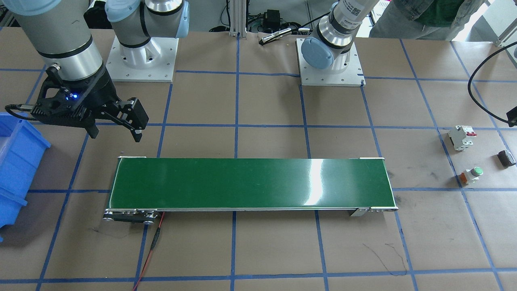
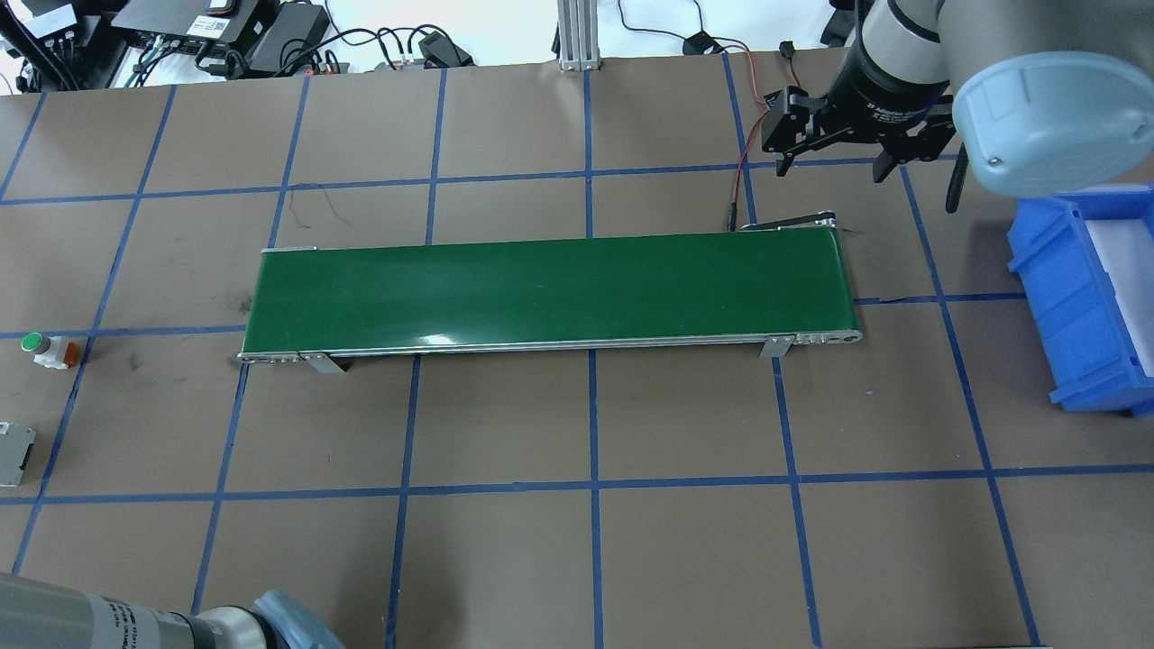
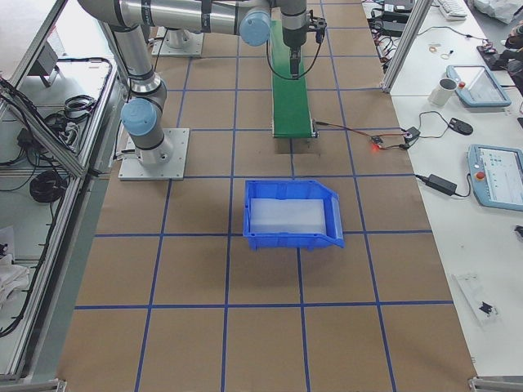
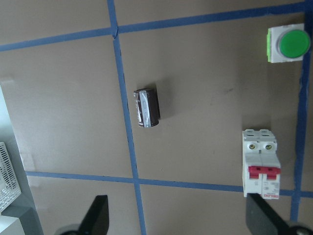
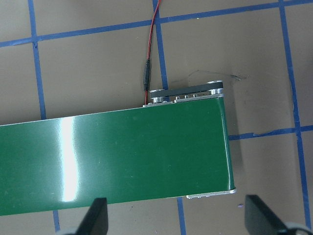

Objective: Move capacitor from left to right
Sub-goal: 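Lower the left gripper over the brown capacitor on the table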

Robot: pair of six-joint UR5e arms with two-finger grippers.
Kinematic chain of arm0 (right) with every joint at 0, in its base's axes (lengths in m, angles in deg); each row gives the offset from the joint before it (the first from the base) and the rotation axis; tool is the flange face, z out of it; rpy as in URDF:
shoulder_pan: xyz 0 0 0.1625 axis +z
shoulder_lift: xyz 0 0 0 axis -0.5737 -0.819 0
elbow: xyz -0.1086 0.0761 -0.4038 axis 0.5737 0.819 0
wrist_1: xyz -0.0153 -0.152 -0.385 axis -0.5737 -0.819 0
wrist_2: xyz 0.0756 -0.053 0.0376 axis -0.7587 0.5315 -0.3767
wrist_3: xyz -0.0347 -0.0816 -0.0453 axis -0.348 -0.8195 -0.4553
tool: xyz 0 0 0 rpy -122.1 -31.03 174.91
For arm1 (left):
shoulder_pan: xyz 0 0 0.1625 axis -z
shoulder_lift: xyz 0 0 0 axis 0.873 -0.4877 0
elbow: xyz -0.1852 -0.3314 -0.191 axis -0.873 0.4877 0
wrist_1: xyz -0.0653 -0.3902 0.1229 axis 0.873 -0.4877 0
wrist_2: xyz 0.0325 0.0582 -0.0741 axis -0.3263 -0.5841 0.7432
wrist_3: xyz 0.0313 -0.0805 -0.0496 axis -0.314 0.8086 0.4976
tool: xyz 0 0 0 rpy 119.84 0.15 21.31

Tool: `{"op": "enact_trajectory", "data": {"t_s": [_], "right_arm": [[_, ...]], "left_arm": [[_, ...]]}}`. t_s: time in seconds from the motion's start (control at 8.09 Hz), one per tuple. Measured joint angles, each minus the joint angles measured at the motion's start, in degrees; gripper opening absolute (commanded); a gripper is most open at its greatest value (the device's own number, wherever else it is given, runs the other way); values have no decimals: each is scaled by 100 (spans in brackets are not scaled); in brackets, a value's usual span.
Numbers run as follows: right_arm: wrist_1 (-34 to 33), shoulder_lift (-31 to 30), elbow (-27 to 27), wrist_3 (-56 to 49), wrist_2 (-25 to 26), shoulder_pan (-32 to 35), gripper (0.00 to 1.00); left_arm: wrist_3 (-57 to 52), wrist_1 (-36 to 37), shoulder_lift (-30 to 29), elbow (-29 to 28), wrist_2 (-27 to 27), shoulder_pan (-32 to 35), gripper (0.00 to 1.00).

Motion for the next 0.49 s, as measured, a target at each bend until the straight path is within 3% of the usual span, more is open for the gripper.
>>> {"op": "enact_trajectory", "data": {"t_s": [0.49], "right_arm": [[-3, 8, 0, 39, -35, 0, 100]], "left_arm": [[-264, 1324, -759, -6, 463, -446, 100]]}}
